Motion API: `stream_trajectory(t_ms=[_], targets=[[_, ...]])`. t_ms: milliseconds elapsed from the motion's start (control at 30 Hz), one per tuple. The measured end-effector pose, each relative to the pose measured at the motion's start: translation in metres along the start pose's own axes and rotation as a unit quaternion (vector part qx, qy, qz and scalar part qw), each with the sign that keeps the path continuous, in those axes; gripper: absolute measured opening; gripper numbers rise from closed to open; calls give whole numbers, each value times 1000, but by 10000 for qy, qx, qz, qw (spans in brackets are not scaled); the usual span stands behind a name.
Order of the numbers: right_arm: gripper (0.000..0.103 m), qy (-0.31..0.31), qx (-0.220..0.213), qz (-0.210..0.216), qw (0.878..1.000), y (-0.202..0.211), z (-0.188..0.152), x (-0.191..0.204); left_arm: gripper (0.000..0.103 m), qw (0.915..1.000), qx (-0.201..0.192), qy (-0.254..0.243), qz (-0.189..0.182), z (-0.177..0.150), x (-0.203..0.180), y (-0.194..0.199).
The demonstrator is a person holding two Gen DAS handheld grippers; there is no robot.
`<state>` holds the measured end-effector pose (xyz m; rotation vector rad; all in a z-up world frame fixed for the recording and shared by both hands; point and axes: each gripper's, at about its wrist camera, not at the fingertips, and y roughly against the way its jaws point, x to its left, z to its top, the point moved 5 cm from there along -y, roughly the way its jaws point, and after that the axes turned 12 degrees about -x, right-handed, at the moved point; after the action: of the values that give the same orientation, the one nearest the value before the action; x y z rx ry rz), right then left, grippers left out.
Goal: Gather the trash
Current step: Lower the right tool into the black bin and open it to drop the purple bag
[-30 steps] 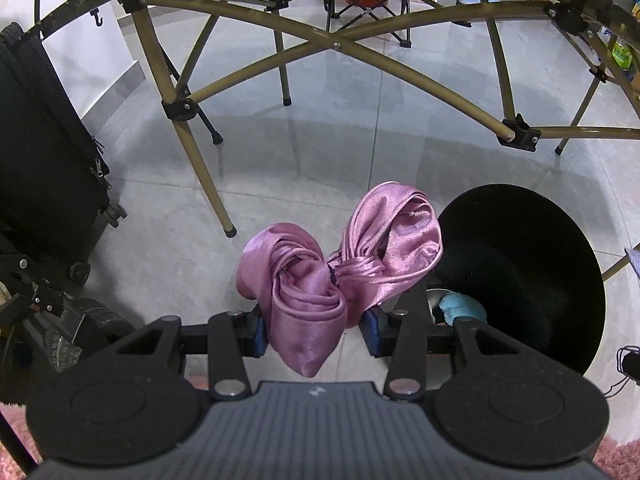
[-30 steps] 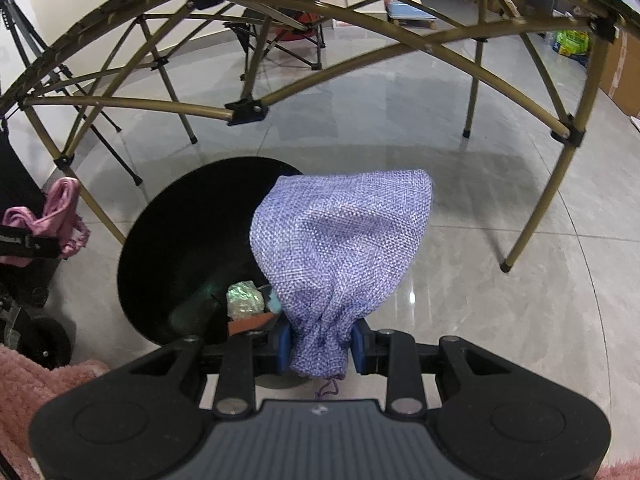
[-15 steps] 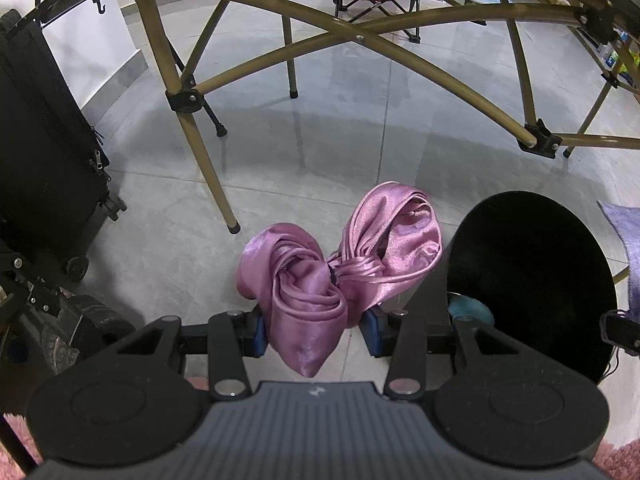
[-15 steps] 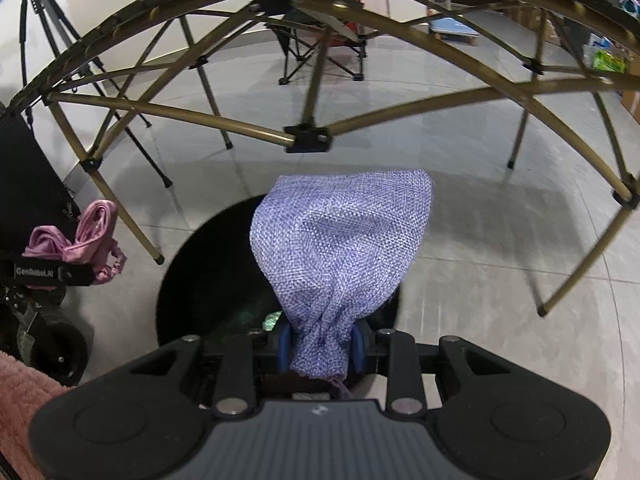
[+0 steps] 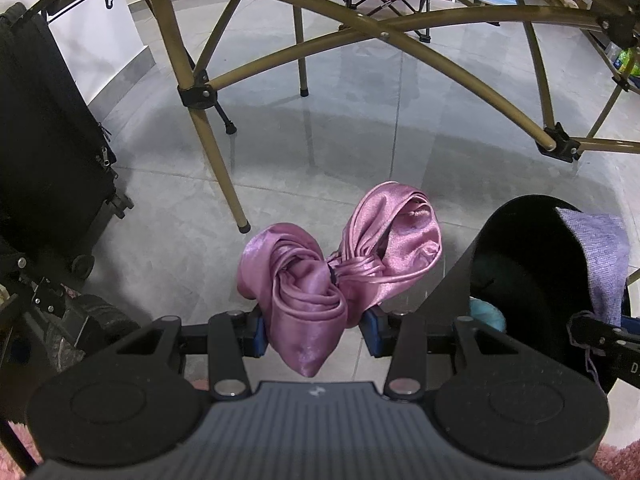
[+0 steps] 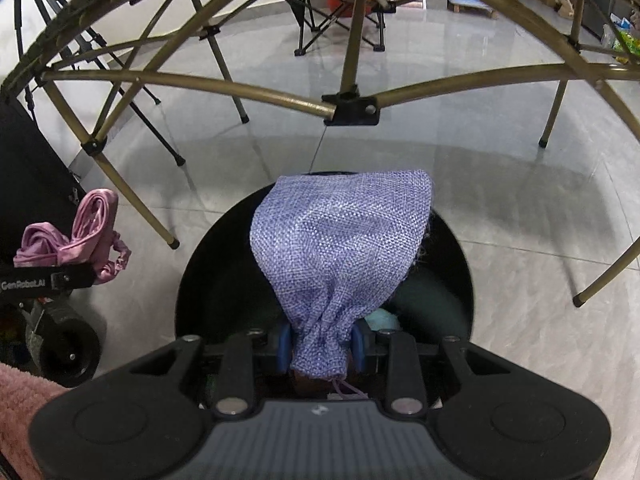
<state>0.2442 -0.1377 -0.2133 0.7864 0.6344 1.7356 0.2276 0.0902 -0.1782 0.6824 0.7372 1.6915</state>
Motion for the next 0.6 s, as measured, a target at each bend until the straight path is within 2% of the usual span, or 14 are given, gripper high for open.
stream_trajectory(t_ms=[333, 600], targets=[[29, -154, 281, 45, 9995, -23, -4, 4, 44, 9999, 80, 102, 62, -1, 5, -1], [29, -48, 403, -25, 9992, -32, -7, 10, 44, 9999, 89, 114, 44, -1, 6, -2]])
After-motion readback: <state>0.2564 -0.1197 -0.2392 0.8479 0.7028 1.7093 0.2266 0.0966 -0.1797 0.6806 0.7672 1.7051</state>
